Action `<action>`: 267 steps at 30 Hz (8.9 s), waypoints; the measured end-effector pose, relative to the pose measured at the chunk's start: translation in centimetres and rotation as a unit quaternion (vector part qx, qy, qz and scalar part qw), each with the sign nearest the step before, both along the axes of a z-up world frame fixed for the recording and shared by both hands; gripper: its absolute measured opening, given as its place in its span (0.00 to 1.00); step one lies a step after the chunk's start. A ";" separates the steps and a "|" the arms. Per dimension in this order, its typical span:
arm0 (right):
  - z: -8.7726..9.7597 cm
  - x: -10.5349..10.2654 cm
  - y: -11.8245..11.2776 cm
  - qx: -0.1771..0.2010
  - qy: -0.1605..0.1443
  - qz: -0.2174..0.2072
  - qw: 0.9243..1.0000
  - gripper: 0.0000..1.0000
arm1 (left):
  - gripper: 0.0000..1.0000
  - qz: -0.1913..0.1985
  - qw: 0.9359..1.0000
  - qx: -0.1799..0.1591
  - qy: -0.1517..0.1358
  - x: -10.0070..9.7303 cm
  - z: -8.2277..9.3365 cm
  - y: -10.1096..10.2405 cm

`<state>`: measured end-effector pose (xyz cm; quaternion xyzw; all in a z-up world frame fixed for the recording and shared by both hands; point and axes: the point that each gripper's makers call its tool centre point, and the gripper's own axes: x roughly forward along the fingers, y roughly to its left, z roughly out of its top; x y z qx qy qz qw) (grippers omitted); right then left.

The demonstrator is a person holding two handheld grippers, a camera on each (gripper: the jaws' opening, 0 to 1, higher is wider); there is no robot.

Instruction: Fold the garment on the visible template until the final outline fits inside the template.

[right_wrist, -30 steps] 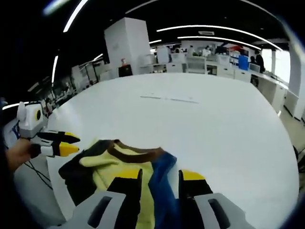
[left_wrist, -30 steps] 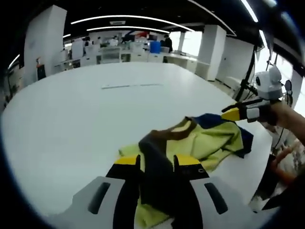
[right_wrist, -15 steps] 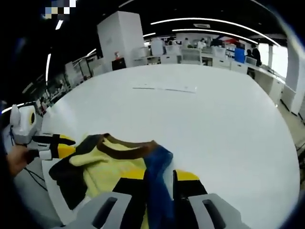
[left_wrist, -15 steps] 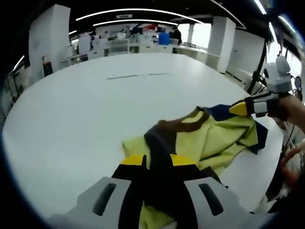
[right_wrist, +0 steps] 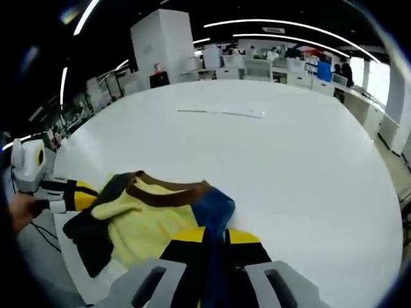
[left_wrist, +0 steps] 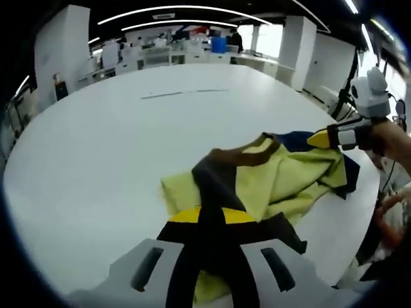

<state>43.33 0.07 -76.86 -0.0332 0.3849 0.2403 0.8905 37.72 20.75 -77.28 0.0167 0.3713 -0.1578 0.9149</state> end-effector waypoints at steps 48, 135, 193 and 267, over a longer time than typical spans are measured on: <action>4.2 -0.1 -1.7 0.048 -0.004 -0.021 0.999 0.00 | 0.00 0.030 0.994 -0.031 -0.096 2.6 8.2 3.4; 2.6 15.8 -4.9 0.018 -0.059 -0.027 0.998 0.60 | 0.37 0.002 0.986 0.036 -0.164 20.0 5.0 5.8; 1.4 -8.6 -5.4 0.061 -0.025 0.098 0.993 0.65 | 0.55 -0.077 0.989 -0.035 -0.118 -3.0 4.2 3.4; 4.2 -8.4 -6.1 -0.026 -0.117 0.086 0.989 0.00 | 0.00 -0.052 0.991 0.042 -0.115 -5.0 5.9 4.6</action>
